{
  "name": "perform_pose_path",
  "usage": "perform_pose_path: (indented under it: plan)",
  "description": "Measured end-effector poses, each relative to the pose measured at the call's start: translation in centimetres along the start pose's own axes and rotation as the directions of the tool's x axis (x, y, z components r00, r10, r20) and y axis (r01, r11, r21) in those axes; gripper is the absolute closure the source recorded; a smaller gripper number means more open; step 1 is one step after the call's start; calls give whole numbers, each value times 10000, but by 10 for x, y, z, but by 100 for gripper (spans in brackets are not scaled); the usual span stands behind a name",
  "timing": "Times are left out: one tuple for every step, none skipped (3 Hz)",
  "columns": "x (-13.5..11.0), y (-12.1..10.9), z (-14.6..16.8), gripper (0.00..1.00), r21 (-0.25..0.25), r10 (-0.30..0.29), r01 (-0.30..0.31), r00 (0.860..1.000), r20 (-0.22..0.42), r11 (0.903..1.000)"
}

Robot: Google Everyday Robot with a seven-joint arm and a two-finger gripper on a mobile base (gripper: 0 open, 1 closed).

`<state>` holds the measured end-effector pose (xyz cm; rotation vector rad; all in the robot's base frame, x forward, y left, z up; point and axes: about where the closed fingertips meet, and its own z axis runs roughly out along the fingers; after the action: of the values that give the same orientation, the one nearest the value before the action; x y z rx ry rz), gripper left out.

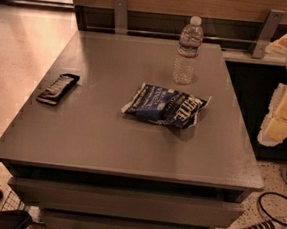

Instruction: Move water bottle near rxbar chocolate

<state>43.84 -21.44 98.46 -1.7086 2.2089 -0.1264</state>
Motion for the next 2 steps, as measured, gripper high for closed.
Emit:
perform_pose_path:
  plan:
    - [0, -1, 0, 0, 48, 24, -24, 9999, 117, 10000]
    - [0, -23, 12, 0, 696, 361, -523, 9757, 2162, 9962]
